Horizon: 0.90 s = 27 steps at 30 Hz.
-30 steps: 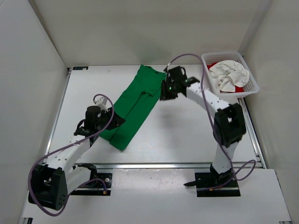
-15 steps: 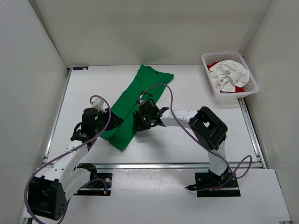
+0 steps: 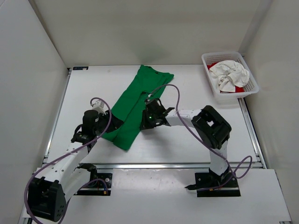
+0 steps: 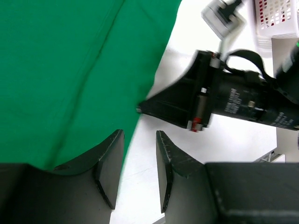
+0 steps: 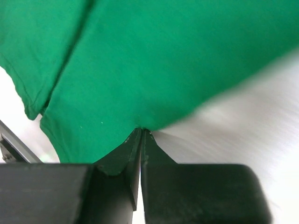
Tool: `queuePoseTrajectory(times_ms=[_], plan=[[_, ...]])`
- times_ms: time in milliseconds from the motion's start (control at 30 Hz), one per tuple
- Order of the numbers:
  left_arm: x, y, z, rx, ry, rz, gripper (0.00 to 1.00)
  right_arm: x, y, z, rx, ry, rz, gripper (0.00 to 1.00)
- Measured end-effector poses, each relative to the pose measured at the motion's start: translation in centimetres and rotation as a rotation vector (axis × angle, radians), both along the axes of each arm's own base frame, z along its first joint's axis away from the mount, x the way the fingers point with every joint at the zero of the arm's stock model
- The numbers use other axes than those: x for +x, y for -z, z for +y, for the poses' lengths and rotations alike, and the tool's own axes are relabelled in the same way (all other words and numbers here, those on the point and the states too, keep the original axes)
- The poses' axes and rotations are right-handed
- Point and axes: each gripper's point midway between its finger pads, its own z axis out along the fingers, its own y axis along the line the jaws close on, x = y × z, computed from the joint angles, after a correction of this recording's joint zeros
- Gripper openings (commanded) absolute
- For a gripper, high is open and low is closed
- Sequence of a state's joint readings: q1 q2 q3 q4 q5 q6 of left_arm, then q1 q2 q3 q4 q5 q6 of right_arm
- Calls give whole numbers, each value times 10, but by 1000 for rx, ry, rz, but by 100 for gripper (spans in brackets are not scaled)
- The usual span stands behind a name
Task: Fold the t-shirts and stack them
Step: Rotate the tshirt 90 degrees
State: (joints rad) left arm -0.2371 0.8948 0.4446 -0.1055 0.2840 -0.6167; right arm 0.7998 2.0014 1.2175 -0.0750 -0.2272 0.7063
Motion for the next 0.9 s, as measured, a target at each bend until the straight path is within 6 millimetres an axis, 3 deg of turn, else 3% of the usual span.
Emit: queuePoseTrajectory(times_ms=[133,200,267,367,533,667,733,900], plan=[[0,3,-3,11,4,6,45,3,1,-54,-27,50,4,1],[-5,11,-12,28,34,26,46,6,1,-105,-57,103,27,21],[-13,24,-24,50,78,59,48,14,-1,-145,-76,162,37,33],[-25,43,-31,92,117,110,49,16,-9,-192,-106,239,20,36],[-34,65,-15,177,94,155,53,-32,-23,-209,-83,205,8,39],[-50,85,-9,205,104,204,56,-72,-12,-205,-101,142,47,40],[-64,94,-18,216,153,233,58,-96,-2,-206,-106,125,94,42],[-85,98,-44,186,262,259,60,-115,-3,-207,-67,145,102,41]])
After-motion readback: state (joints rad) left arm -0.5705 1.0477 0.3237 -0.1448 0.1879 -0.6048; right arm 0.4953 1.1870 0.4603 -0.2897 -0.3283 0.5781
